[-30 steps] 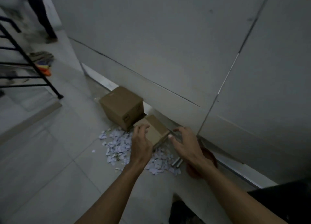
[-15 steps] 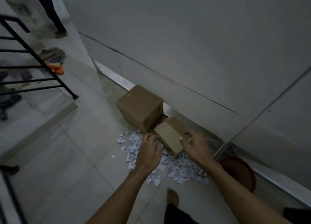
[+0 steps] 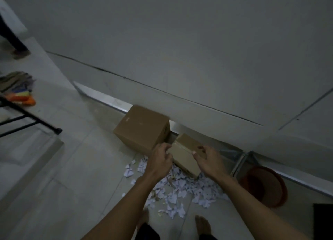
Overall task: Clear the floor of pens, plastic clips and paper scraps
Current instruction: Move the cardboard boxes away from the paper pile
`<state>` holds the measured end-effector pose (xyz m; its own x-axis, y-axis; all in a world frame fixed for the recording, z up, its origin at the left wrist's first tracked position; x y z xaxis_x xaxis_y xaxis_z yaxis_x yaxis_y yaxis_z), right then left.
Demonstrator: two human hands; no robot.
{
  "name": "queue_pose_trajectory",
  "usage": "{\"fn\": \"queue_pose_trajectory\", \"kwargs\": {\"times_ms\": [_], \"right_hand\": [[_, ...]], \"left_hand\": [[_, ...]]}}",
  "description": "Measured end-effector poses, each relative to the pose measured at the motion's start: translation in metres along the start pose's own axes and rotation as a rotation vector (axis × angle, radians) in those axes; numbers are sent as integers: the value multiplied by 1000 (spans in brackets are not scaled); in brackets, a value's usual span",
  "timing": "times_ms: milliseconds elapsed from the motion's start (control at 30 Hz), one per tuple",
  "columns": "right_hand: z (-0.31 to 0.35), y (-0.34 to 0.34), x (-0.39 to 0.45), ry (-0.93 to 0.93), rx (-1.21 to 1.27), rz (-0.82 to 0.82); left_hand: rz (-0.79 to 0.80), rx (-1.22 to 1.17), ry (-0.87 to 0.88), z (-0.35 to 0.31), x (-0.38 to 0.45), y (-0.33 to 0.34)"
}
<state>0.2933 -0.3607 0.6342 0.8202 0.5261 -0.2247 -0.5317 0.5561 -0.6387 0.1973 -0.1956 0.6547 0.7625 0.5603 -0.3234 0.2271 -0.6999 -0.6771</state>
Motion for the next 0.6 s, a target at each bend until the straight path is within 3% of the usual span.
{"fn": "queue_pose_trajectory", "kwargs": {"times_ms": [267, 400, 600], "right_hand": [[11, 54, 5, 292, 115, -197], [8, 86, 0, 401, 164, -232], [-28, 138, 9, 492, 184, -219]], "left_hand": [[275, 64, 137, 32, 72, -22], [371, 90, 115, 58, 95, -23], [407, 124, 80, 101, 124, 2]]}}
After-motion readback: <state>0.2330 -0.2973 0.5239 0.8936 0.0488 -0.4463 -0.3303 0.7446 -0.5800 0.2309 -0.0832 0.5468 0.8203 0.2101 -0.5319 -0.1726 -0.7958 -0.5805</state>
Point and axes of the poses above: each hand's wrist, its own x-axis towards the middle knuckle, its own y-axis out of the palm, z = x × y, the point moved 4 cm from there along x, towards the middle knuckle, and after that the axes turned 9 degrees about -y, right-handed, at the moved point
